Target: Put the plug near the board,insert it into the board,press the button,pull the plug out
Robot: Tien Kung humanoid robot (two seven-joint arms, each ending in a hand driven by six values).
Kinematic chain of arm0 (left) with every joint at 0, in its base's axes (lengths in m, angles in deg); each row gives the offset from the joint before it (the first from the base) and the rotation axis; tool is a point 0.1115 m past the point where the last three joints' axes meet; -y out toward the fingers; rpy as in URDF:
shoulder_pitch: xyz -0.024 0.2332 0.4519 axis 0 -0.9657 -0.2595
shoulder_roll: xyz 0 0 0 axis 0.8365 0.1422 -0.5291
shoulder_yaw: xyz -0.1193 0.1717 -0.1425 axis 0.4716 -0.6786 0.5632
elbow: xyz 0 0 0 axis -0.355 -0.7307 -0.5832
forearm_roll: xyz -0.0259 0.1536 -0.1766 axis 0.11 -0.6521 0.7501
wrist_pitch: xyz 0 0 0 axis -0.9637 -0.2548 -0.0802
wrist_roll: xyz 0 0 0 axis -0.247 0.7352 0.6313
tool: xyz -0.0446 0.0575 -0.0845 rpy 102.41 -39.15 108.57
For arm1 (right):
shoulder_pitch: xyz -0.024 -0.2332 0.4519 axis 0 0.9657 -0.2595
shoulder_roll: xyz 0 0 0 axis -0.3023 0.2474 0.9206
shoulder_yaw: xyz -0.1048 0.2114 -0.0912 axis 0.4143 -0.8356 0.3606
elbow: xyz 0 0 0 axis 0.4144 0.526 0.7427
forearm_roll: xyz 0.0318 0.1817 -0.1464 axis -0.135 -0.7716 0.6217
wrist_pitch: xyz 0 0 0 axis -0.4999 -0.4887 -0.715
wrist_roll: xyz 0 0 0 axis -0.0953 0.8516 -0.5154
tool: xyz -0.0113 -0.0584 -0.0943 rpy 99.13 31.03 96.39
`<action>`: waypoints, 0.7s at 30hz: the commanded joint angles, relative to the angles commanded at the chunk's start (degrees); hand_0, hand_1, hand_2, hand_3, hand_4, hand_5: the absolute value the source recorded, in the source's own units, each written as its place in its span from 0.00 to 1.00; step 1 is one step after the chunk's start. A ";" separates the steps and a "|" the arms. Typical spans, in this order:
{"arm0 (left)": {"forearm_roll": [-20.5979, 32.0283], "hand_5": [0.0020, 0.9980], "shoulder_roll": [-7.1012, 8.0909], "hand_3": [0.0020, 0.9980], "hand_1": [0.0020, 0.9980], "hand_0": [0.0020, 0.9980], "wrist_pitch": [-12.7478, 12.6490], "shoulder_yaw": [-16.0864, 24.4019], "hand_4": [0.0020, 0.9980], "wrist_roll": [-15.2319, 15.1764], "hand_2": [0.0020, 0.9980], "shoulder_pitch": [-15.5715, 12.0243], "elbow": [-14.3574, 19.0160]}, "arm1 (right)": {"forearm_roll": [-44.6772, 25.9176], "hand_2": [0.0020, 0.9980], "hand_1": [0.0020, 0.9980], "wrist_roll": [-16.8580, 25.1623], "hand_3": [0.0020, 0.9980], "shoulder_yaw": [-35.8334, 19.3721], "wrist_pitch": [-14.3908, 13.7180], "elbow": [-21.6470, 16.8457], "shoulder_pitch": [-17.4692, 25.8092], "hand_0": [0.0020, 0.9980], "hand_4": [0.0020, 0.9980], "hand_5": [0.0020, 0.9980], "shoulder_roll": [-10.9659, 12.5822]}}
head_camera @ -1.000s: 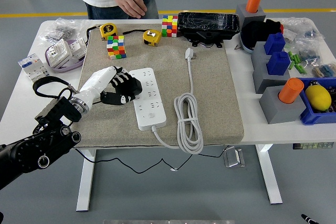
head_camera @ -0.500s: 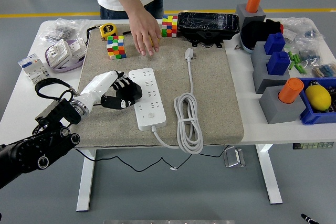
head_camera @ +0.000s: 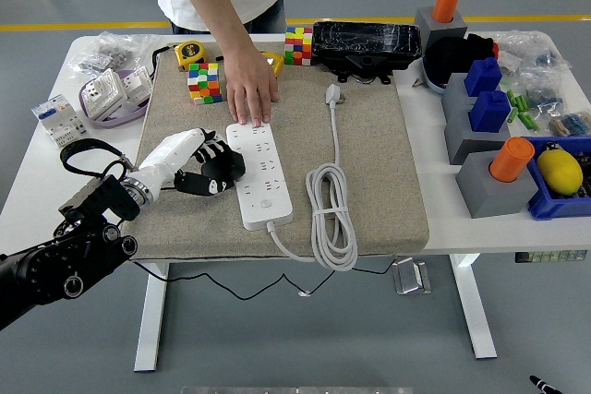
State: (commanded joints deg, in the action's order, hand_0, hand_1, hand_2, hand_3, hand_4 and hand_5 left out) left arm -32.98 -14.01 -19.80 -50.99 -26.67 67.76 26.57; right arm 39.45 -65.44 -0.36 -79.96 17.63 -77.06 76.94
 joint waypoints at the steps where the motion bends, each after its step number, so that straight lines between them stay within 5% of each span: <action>1: 0.16 0.00 -0.01 0.55 0.49 0.47 -0.03 -0.06 0.77 -0.04 0.53 0.02 -0.04 | -0.01 0.64 0.64 0.00 0.55 0.03 0.01 0.00 0.01 0.60 0.95 0.49 0.00; 4: 0.87 0.00 -0.05 0.55 0.49 0.47 0.29 -0.10 0.77 -0.20 0.53 0.00 -0.32 | -0.02 0.64 0.64 0.00 0.55 0.13 0.02 -0.01 0.03 0.60 0.95 0.49 0.00; 5: 1.08 0.22 -0.05 0.64 0.66 0.65 0.58 0.04 1.00 -0.25 0.63 -0.02 -0.46 | -0.02 0.64 0.64 0.01 0.55 0.18 0.02 -0.01 0.02 0.60 0.95 0.49 0.01; 10: 1.51 0.22 0.04 0.64 0.66 0.65 0.75 0.08 1.00 -0.99 0.63 0.06 -0.81 | -0.03 0.64 0.64 0.01 0.55 0.21 0.06 -0.01 -0.01 0.60 0.95 0.49 0.02; 11: 1.48 0.32 0.07 0.73 0.70 0.68 0.69 0.06 1.00 -1.07 0.71 0.08 -0.81 | -0.05 0.64 0.64 0.01 0.55 0.23 0.07 0.00 -0.02 0.60 0.95 0.49 0.02; 21: 1.45 0.36 0.46 0.74 0.71 0.69 0.46 1.51 1.00 -1.60 0.71 -0.74 0.13 | -0.10 0.64 0.64 0.00 0.55 0.60 0.11 -0.05 -0.10 0.60 0.95 0.49 0.03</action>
State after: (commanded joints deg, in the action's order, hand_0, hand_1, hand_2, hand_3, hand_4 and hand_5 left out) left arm -31.54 -13.55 -19.33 -49.48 -28.27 67.01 26.70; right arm 39.35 -65.44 0.24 -79.85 17.59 -77.16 76.97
